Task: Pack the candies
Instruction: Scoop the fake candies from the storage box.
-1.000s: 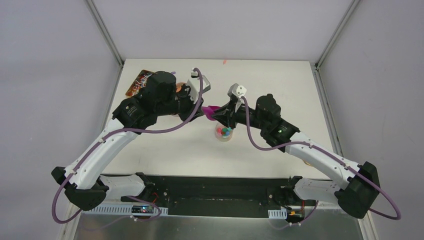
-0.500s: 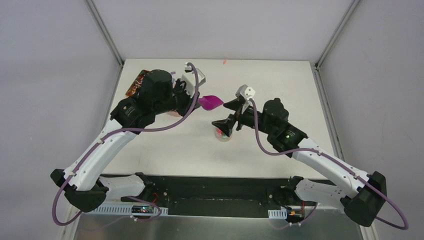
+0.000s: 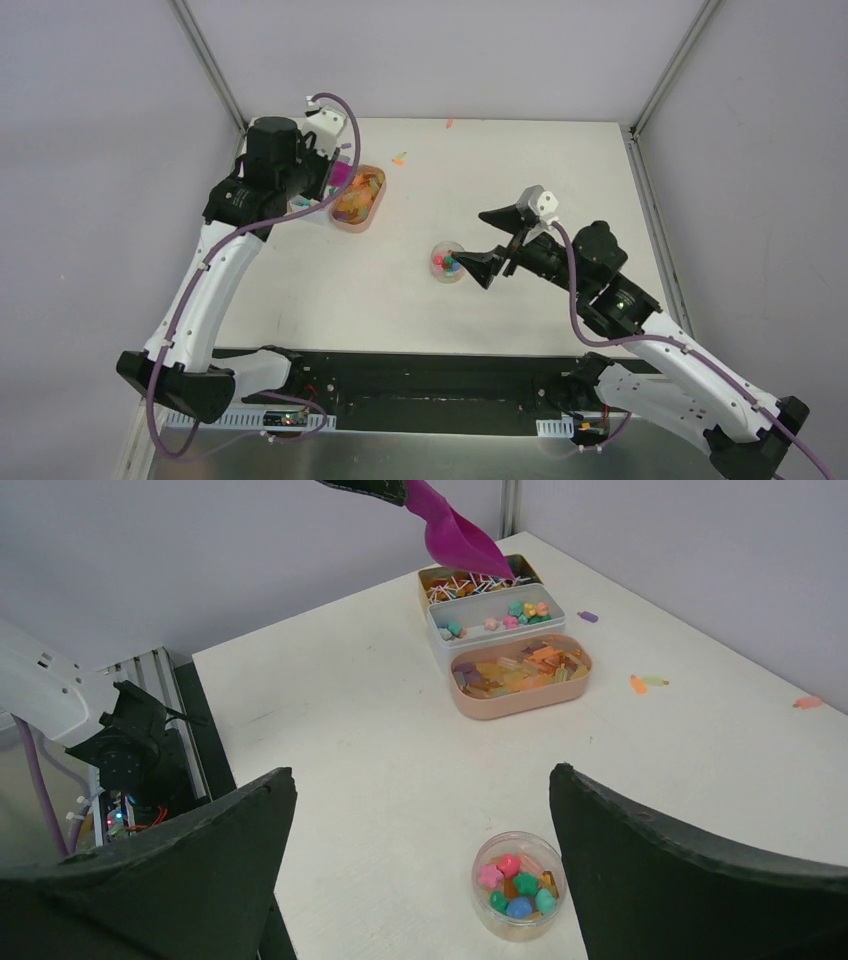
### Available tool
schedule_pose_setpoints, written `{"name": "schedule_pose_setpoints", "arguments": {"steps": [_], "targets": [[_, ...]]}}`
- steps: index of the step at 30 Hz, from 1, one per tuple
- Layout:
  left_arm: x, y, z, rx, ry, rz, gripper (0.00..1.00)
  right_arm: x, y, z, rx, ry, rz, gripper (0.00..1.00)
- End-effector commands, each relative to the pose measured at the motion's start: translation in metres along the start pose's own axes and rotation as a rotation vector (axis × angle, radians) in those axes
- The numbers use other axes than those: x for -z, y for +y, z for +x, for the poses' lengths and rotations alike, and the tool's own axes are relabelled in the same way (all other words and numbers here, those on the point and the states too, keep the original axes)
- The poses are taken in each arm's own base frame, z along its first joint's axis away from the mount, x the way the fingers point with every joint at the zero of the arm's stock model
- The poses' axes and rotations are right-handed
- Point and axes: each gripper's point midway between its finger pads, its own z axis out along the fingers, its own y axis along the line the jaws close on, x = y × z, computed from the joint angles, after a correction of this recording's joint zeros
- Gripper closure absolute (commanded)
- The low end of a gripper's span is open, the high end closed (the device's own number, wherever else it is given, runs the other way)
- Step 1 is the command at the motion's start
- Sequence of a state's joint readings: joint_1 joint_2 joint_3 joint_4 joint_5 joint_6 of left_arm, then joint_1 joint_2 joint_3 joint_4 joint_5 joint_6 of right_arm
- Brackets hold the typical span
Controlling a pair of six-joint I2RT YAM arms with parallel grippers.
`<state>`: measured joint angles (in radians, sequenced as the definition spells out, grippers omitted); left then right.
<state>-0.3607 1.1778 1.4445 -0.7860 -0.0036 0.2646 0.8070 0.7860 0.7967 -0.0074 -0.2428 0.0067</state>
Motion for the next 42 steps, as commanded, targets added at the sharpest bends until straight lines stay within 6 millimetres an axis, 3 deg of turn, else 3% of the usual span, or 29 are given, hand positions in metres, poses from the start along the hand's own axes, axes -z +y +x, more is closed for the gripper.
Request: {"name": "schedule_pose_setpoints", "arguments": {"steps": [1, 6, 12, 18, 27, 42], "targets": [[-0.013, 0.056, 0.020, -0.027, 0.083, -0.160, 1.00, 0.015, 0.000, -0.016, 0.043, -0.035, 0.022, 0.00], [-0.029, 0.088, 0.048, -0.022, 0.178, -0.199, 1.00, 0.026, 0.002, -0.026, 0.060, -0.056, 0.022, 0.00], [-0.051, 0.106, 0.068, 0.013, 0.254, -0.148, 1.00, 0.031, 0.004, -0.022, 0.059, -0.046, 0.019, 0.00], [-0.075, 0.112, 0.087, 0.009, 0.345, -0.117, 1.00, 0.031, 0.003, -0.020, 0.055, -0.037, 0.024, 0.00], [-0.107, 0.118, 0.098, -0.006, 0.394, -0.089, 1.00, 0.026, 0.000, -0.020, 0.065, -0.021, 0.033, 0.00], [-0.149, 0.113, 0.134, 0.013, 0.439, -0.052, 1.00, 0.015, -0.005, -0.018, 0.077, 0.000, 0.037, 0.00]]}}
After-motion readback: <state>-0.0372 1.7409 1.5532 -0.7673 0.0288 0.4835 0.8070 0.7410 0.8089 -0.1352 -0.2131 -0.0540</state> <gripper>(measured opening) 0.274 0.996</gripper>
